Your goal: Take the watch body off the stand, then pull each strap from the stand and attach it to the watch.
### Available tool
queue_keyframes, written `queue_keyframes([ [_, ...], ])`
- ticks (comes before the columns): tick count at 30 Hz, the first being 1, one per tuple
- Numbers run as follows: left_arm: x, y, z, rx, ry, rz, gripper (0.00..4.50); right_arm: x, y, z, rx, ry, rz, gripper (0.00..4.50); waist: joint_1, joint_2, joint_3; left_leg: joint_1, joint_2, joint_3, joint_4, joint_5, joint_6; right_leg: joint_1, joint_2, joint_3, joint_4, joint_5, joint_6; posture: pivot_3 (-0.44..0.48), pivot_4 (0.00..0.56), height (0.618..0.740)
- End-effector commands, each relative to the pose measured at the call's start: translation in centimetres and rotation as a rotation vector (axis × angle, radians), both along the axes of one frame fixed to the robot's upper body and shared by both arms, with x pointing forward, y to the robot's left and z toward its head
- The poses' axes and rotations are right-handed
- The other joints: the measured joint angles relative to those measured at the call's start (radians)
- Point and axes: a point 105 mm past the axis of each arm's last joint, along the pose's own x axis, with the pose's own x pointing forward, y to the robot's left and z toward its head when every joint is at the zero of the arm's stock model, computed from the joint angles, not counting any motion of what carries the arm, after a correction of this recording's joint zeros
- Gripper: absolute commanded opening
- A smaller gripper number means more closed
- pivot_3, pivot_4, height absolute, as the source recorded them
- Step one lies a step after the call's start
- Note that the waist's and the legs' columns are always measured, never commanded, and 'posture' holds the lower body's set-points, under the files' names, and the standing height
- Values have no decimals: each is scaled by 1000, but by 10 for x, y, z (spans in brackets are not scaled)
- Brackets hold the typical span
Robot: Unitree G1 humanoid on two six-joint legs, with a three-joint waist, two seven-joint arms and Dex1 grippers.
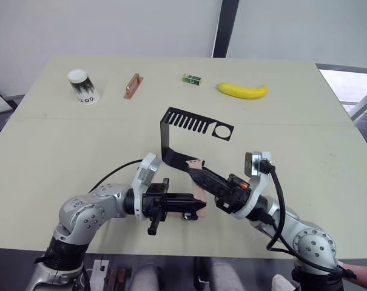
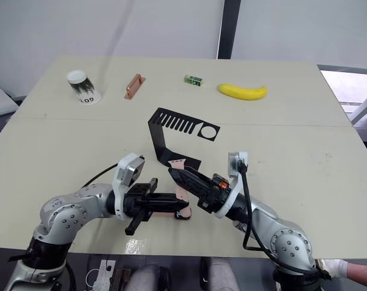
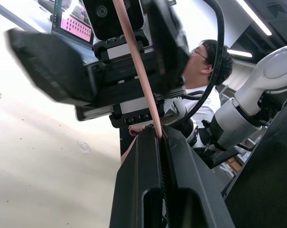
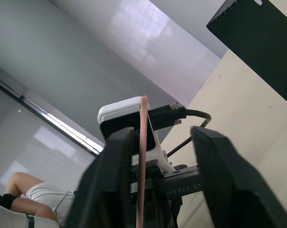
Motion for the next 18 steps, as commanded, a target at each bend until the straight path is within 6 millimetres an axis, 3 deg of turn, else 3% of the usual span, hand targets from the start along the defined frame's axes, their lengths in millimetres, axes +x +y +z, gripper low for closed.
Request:
queue_keyframes([
  [1,-5,-1,6,-16,-39,-13,0,-5,-1,11,53,-38,19,1635,0,0,0,0,0,0,0,0,0,0,0,0,0,0,0,0,150,740],
  [15,-5,-3,7,-23,-48,-12,0,-5,-2,14,80,-33,29,1635,0,0,0,0,0,0,0,0,0,0,0,0,0,0,0,0,150,740],
  [18,-4,-3,7,-24,-52,-7,0,-6,-1,14,83,-30,35,360,0,0,0,0,0,0,0,0,0,0,0,0,0,0,0,0,150,740],
])
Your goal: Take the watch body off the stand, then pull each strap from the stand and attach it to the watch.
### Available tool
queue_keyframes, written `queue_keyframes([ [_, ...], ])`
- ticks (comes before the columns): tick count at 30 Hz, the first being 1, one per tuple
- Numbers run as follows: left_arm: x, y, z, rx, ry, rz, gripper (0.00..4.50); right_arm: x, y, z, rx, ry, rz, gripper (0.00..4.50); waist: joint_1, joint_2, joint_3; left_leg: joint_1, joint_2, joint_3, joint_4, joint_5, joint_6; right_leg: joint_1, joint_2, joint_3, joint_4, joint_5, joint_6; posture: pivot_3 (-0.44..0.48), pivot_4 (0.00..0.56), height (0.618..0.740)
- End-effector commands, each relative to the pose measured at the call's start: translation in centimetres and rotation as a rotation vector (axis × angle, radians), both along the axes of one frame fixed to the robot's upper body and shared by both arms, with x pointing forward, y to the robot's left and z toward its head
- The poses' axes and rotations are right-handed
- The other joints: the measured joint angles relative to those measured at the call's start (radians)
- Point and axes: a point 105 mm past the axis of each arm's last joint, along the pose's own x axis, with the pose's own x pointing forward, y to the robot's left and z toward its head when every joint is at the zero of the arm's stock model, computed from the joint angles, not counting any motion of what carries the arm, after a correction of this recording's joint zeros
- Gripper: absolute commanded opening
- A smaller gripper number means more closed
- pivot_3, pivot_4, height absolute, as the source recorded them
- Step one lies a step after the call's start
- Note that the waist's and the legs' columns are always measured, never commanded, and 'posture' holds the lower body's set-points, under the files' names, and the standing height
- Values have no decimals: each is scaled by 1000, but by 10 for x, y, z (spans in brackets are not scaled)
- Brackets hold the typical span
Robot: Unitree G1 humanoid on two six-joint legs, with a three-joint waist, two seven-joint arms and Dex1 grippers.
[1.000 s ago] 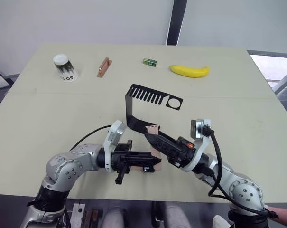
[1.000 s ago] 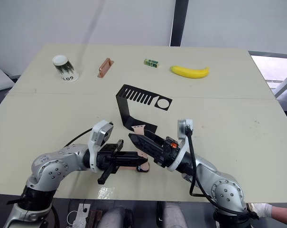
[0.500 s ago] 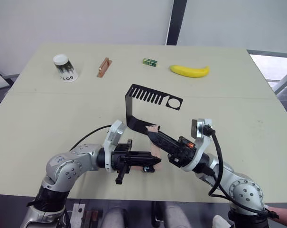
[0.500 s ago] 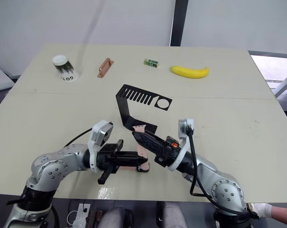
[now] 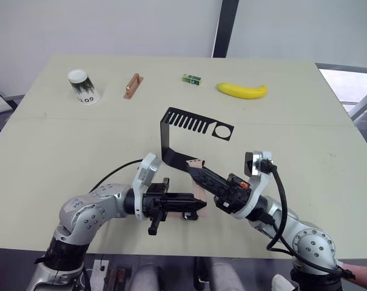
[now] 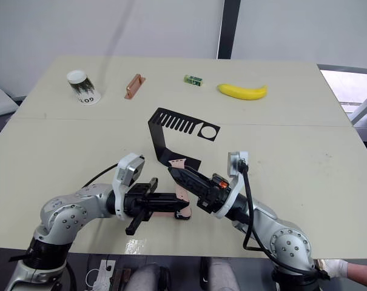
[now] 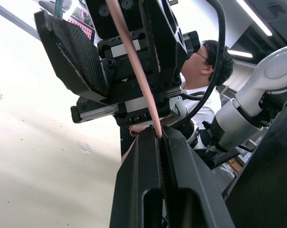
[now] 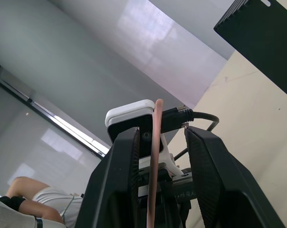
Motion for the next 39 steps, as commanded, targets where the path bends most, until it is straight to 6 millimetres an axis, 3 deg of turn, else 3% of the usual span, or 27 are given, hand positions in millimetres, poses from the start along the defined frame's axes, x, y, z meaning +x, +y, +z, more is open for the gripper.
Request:
queue_keyframes([
  [1,-4,-2,6,-15,-45,-10,0,-5,-2,11,54,-33,23,82,0,0,0,0,0,0,0,0,0,0,0,0,0,0,0,0,150,740],
  [18,-5,-1,5,-6,-74,-10,0,-10,-3,20,85,-80,53,82,0,0,0,-1,0,0,0,0,0,0,0,0,-1,0,0,0,150,740],
  [23,-2,4,13,-1,-131,37,1830,-13,-5,24,20,-162,38,0,1,0,0,-1,0,0,0,0,0,0,0,0,-1,0,0,0,150,740],
  [28,19,38,14,104,-265,219,4354,-11,-21,18,-201,-338,-71,0,-1,0,0,-2,0,0,-1,0,0,-1,1,0,-2,0,0,0,150,740],
  [36,41,115,-14,476,-469,420,4475,-9,-74,-11,-623,-669,-262,0,5,0,0,-6,1,2,-2,-1,0,-5,2,0,-6,0,1,0,150,740],
  [39,42,136,-18,568,-592,442,4475,-11,-100,-28,-744,-692,-326,0,9,0,0,-8,1,3,-2,-1,0,-9,2,0,-6,0,1,0,150,740],
])
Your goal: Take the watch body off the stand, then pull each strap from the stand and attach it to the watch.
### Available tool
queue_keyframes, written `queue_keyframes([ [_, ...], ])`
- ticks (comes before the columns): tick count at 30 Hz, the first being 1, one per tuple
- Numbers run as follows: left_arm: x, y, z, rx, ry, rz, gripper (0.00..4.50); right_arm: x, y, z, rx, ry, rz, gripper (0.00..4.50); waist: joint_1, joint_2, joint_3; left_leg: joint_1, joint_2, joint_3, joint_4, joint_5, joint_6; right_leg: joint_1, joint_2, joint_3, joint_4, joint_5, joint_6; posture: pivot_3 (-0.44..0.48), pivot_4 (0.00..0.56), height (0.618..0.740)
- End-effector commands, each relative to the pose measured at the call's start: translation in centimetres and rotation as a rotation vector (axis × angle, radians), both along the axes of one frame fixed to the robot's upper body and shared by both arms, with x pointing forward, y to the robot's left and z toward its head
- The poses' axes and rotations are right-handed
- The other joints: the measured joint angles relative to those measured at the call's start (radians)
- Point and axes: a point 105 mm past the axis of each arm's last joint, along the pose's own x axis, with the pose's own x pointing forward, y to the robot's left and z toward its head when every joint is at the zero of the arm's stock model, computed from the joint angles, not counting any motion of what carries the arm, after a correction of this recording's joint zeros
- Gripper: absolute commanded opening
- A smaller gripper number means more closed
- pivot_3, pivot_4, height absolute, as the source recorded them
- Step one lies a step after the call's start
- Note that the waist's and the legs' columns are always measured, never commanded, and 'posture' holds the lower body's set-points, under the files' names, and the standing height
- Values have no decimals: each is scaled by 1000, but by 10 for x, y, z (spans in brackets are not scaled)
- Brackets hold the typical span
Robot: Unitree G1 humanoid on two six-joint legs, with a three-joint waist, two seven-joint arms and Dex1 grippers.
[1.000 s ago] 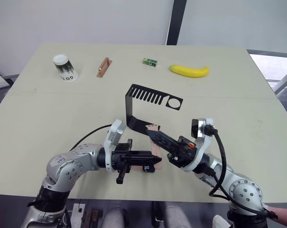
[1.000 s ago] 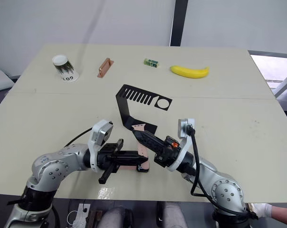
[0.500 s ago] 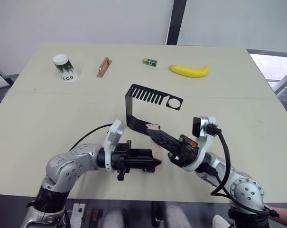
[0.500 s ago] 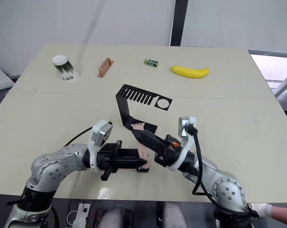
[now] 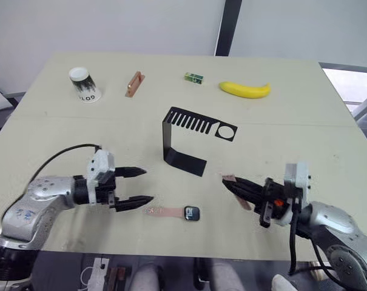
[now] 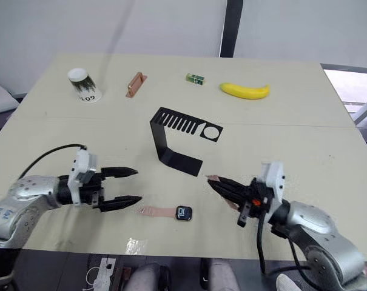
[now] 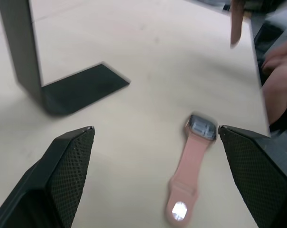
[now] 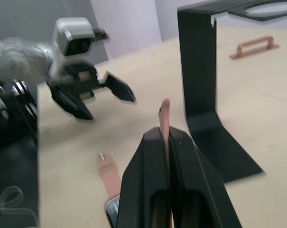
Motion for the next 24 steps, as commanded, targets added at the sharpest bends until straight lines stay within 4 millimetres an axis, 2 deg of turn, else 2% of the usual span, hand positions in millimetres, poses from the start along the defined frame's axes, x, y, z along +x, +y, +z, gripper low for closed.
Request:
queue_keyframes([
  [1,-1,22,2,140,-159,-11,4475,-4,-25,-6,-83,-85,-74,0,5,0,0,0,0,0,0,0,0,0,0,0,0,0,0,0,150,740],
  [3,-3,36,-1,194,-200,-5,4475,-7,-41,-12,-96,-74,-141,0,8,0,0,-4,0,1,1,0,0,-4,0,0,1,0,0,0,150,740],
  [6,-7,57,-4,147,-185,43,4475,-11,-67,-17,-90,-42,-260,0,9,0,0,-5,1,1,2,0,0,-5,0,0,2,0,0,0,150,740],
  [9,-9,51,-11,131,-187,31,4475,-15,-82,-22,-99,-16,-310,0,14,0,0,-4,1,1,2,0,0,-5,0,0,2,0,0,0,150,740],
  [13,-14,24,-11,99,-192,-67,4475,-19,-85,-23,-111,-7,-303,0,18,0,0,-4,1,2,2,-1,2,-5,0,1,2,0,0,0,150,740],
  [18,-17,-23,2,40,-214,-192,4475,-24,-68,-20,-84,4,-218,0,19,0,0,-4,0,2,3,-1,2,-5,0,1,5,0,0,0,150,740],
  [21,-5,-44,15,-43,-216,-188,4475,-21,-61,-18,-53,11,-200,0,19,0,0,-3,0,2,5,-1,1,-4,0,2,7,0,0,0,150,740],
  [24,2,-67,16,-75,-156,-249,4475,-22,-46,-20,-32,37,-136,0,18,-1,0,-3,-1,2,5,-1,1,-4,0,3,9,0,0,0,150,740],
])
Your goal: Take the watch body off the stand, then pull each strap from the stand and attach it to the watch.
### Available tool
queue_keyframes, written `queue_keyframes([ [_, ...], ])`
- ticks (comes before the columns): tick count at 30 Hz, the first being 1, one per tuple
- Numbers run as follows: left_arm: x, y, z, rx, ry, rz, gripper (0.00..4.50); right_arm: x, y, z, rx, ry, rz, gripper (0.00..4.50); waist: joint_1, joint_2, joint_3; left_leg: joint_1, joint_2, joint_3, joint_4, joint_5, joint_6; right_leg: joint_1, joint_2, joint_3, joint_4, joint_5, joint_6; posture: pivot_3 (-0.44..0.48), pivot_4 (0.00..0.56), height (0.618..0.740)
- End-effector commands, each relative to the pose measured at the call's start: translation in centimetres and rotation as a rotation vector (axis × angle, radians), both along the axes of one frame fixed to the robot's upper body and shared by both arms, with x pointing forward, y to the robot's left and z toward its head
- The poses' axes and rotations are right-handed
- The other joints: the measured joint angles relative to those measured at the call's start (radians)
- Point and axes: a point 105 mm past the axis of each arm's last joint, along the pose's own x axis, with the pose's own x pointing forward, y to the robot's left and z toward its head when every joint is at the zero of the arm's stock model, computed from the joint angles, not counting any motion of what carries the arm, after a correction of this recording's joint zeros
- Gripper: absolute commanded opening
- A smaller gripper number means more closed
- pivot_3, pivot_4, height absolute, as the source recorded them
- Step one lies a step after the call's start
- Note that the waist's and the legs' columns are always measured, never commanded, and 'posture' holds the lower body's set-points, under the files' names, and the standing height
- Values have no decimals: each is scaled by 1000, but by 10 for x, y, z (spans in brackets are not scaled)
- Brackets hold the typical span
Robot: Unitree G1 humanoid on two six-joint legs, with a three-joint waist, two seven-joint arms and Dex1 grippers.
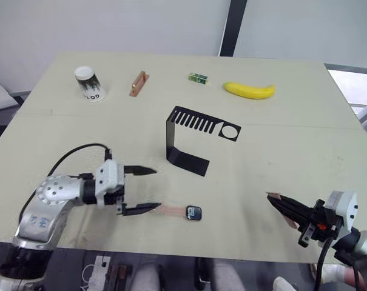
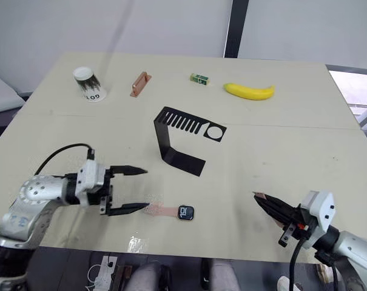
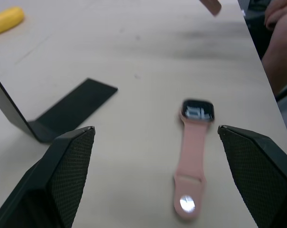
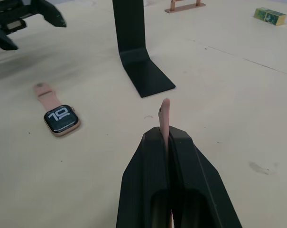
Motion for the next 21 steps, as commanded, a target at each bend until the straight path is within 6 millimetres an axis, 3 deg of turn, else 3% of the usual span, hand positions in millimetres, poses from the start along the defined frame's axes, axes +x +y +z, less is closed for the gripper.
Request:
queue_keyframes([
  [1,0,-26,0,-8,56,-85,4475,-5,20,6,37,2,89,0,-1,0,0,1,0,1,0,0,0,0,0,1,0,0,0,0,150,740],
  [4,-2,-50,-10,61,74,-168,4475,-5,31,5,48,15,128,0,-1,0,0,3,0,3,0,1,-1,0,1,3,2,0,0,0,150,740],
  [8,-10,-65,-21,106,87,-224,4475,-3,37,5,55,16,139,0,-2,0,0,5,0,5,0,1,-1,0,2,6,2,0,0,0,150,740],
  [14,-26,-66,-41,190,80,-222,4475,-5,40,4,47,21,156,0,-1,0,0,6,0,7,0,1,-1,0,3,8,4,0,0,0,150,740],
  [21,-20,-64,-64,271,52,-120,4475,-13,44,-1,2,29,202,0,1,0,0,8,0,7,0,1,-1,2,2,9,5,0,0,0,150,740],
])
